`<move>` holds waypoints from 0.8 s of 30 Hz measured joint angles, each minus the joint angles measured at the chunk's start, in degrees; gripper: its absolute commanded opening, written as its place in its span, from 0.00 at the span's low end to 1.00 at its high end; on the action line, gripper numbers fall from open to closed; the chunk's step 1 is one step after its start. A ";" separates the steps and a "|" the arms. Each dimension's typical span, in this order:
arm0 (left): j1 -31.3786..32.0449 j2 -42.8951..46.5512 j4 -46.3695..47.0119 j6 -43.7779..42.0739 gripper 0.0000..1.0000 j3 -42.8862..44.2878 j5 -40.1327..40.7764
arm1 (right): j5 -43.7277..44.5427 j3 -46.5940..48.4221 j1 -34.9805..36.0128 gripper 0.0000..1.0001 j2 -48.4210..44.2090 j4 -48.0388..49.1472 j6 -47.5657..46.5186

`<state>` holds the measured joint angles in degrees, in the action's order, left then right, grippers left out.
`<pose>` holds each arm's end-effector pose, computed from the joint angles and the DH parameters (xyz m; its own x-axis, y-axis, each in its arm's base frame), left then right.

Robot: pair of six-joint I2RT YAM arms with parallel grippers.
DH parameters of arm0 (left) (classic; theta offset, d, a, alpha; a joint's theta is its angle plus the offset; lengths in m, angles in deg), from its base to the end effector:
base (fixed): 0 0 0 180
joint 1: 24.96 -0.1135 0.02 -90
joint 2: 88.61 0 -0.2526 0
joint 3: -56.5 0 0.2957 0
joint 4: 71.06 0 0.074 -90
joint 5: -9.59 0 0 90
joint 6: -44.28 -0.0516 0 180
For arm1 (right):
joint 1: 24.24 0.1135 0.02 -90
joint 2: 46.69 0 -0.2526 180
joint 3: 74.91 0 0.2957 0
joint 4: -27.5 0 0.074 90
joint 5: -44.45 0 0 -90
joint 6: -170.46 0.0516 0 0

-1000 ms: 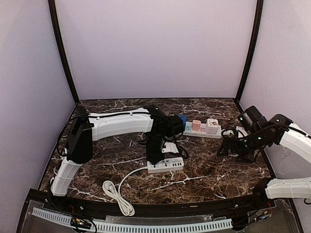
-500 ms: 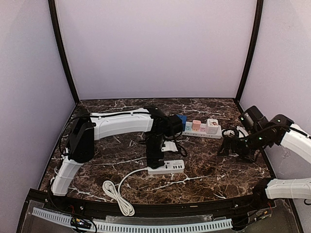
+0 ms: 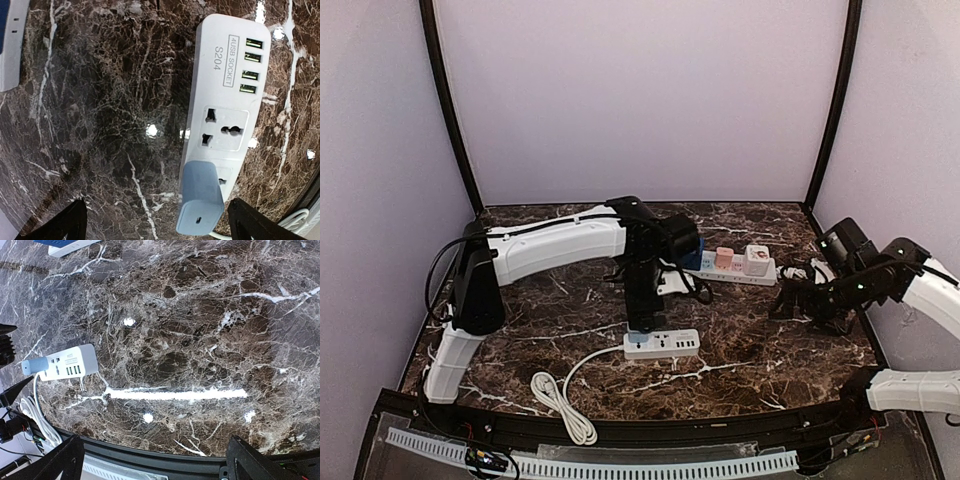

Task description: Insert the plug

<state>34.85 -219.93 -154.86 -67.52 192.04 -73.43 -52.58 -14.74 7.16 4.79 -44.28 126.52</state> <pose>0.2590 -0.4328 0.2018 -0.1447 0.9817 -0.1235 0.9700 0.1654 0.1781 0.1774 0.1157 0.2442 -0.9345 0.2668 -0.2355 0.1564 0.9023 0.4016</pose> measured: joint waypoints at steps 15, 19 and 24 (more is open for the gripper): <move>0.00 16.41 2.75 3.30 0.99 0.28 6.78 | 0.00 3.08 0.00 0.99 -0.09 0.28 -1.44; 0.00 22.45 6.91 5.97 0.99 -3.80 12.92 | -0.07 6.56 0.00 0.99 1.27 1.25 -3.43; 0.00 32.83 14.78 8.87 0.99 -17.75 23.54 | -0.39 10.14 0.00 0.99 2.38 2.80 -6.60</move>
<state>34.85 -187.11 -140.09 -58.64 174.29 -49.89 -52.97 -4.60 7.16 7.18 -41.49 119.92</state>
